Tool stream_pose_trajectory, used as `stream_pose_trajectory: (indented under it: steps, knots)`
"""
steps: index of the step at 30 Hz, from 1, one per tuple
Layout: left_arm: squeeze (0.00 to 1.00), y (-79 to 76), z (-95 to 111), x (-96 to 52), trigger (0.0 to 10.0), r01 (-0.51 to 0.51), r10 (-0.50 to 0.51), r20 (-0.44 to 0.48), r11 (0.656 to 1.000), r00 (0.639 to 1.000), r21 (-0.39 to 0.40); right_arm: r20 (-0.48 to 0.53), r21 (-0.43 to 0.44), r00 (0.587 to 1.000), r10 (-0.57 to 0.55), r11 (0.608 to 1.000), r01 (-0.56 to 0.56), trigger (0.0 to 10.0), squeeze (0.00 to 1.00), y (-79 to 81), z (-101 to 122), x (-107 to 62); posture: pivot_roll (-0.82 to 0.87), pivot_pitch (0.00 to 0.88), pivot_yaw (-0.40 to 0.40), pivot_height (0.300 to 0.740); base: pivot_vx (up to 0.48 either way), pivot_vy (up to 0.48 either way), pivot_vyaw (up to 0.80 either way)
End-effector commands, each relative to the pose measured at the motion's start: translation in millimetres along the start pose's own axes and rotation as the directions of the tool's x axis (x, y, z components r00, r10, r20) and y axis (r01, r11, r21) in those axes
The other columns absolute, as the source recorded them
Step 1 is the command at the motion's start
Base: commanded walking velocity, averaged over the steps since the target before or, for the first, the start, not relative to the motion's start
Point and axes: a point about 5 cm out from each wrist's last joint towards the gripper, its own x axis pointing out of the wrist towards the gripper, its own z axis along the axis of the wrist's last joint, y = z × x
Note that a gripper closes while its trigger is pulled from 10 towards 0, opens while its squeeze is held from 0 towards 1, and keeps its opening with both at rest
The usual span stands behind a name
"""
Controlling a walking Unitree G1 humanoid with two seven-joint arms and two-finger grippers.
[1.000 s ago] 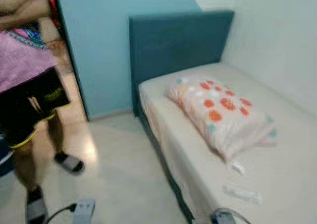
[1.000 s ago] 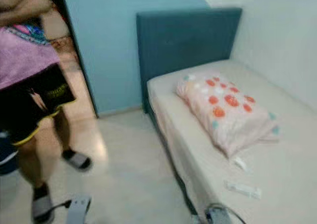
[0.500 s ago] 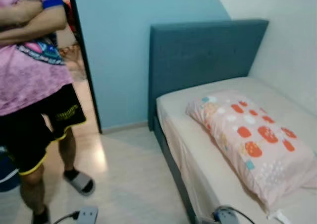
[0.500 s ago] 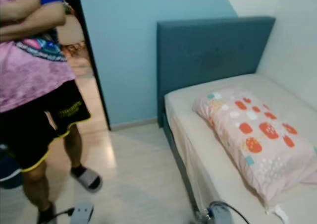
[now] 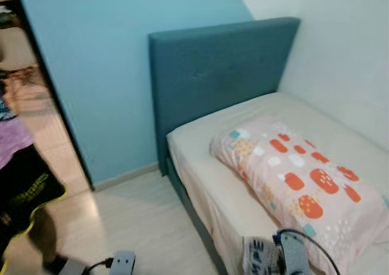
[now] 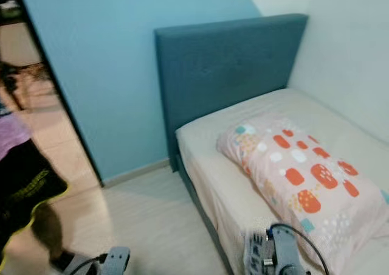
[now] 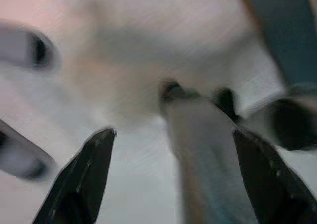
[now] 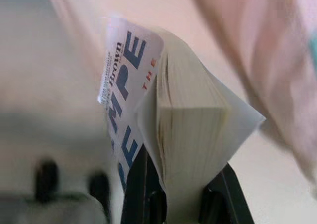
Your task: Clean up the room
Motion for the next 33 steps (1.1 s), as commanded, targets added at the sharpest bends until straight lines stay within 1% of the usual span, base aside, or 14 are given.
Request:
stream_pose_trajectory:
  steps: [1, 5, 10, 12, 13, 15, 17, 18, 20, 21, 23, 24, 32, 33]
  knots:
    - [0.0, 6.6, -3.6, -1.9, 10.0, -0.002, 0.002, -0.01, 1.0, 1.0, 0.007, 0.148, 0.094, 0.989, 0.001, 0.995, -0.015, 10.0, 0.0, -9.7, 35.1, 2.9, -0.08, 0.0, -0.017, 0.74, 0.0, 0.0, 0.0]
    - [0.0, 10.2, -9.1, -3.7, 10.0, -0.006, 0.006, -0.019, 1.0, 1.0, 0.006, 0.219, 0.244, 0.975, 0.032, 0.966, -0.086, 10.0, 0.0, -8.2, 54.1, 5.1, -0.09, 0.0, -0.023, 0.74, 0.0, 0.0, 0.0]
    - [0.0, 9.4, -11.0, -3.9, 10.0, -0.006, 0.006, -0.023, 1.0, 1.0, 0.005, 0.222, 0.308, 0.975, 0.023, 0.947, -0.092, 10.0, 0.0, -7.6, 52.8, 5.3, -0.08, 0.0, -0.025, 0.74, 0.0, 0.0, 0.0]
    - [0.0, 9.1, -12.9, -4.2, 10.0, -0.006, 0.006, -0.025, 1.0, 1.0, 0.004, 0.194, 0.398, 0.981, 0.002, 0.914, -0.081, 10.0, 0.0, -7.3, 45.6, 5.6, -0.08, 0.0, -0.026, 0.74, 0.0, 0.0, 0.0]
    - [0.0, 11.3, -14.6, -5.1, 10.0, -0.006, 0.006, -0.026, 1.0, 1.0, 0.006, 0.162, 0.489, 0.987, -0.012, 0.87, -0.07, 10.0, 0.0, -7.2, 38.3, 5.7, -0.07, 0.0, -0.025, 0.74, 0.0, 0.0, 0.0]
    - [0.0, 11.3, -14.6, -5.1, 10.0, -0.006, 0.006, -0.026, 1.0, 1.0, 0.006, 0.162, 0.489, 0.987, -0.012, 0.87, -0.07, 10.0, 0.0, -7.2, 38.3, 5.7, -0.07, 0.0, -0.025, 0.74, 0.0, 0.0, 0.0]
    - [0.0, 10.7, -14.3, -4.9, 10.0, -0.004, 0.004, -0.026, 1.0, 1.0, 0.011, 0.089, 0.627, 0.996, -0.02, 0.778, -0.04, 10.0, 0.0, -4.8, 22.1, 5.2, -0.05, 0.0, -0.022, 0.74, 0.0, 0.0, 0.0]
    - [0.0, 10.7, -14.3, -4.9, 10.0, -0.004, 0.004, -0.026, 1.0, 1.0, 0.011, 0.089, 0.627, 0.996, -0.02, 0.778, -0.04, 10.0, 0.0, -4.8, 22.1, 5.2, -0.05, 0.0, -0.022, 0.74, 0.0, 0.0, 0.0]
    - [0.0, 8.3, -12.8, -4.0, 10.0, -0.003, 0.003, -0.026, 1.0, 1.0, 0.018, 0.045, 0.703, 0.999, -0.024, 0.711, -0.014, 10.0, 0.0, -2.8, 11.5, 4.1, -0.04, 0.0, -0.023, 0.74, 0.0, 0.0, 0.0]
    - [0.0, 8.3, -12.8, -4.0, 10.0, -0.003, 0.003, -0.026, 1.0, 1.0, 0.018, 0.045, 0.703, 0.999, -0.024, 0.711, -0.014, 10.0, 0.0, -2.8, 11.5, 4.1, -0.04, 0.0, -0.023, 0.74, 0.0, 0.0, 0.0]
    - [0.0, 8.3, -12.6, -3.9, 10.0, -0.008, 0.009, -0.027, 1.0, 1.0, 0.025, 0.011, 0.752, 0.999, -0.042, 0.659, 0.019, 10.0, 0.0, -2.7, 1.4, 2.3, -0.01, 0.004, -0.021, 0.74, 0.0, 0.0, 0.0]
    - [0.0, 8.3, -12.6, -3.9, 10.0, -0.008, 0.009, -0.027, 1.0, 1.0, 0.025, 0.011, 0.752, 0.999, -0.042, 0.659, 0.019, 10.0, 0.0, -2.7, 1.4, 2.3, -0.01, 0.004, -0.021, 0.74, 0.0, 0.0, 0.0]
    - [0.0, 11.5, -14.8, -4.9, 10.0, -0.023, 0.024, -0.03, 0.999, 0.999, 0.03, -0.033, 0.847, 0.994, -0.109, 0.525, 0.086, 10.0, 0.0, -9.6, -11.3, -1.5, 0.06, 0.057, -0.006, 0.74, 0.0, 0.0, 0.0]
    - [0.0, 12.4, -15.0, -5.2, 10.0, -0.024, 0.025, -0.028, 0.999, 0.999, 0.03, -0.015, 0.875, 0.994, -0.112, 0.48, 0.068, 10.0, 0.0, -10.1, -9.6, -1.3, 0.07, 0.074, 0.004, 0.74, 0.0, 0.0, 0.0]
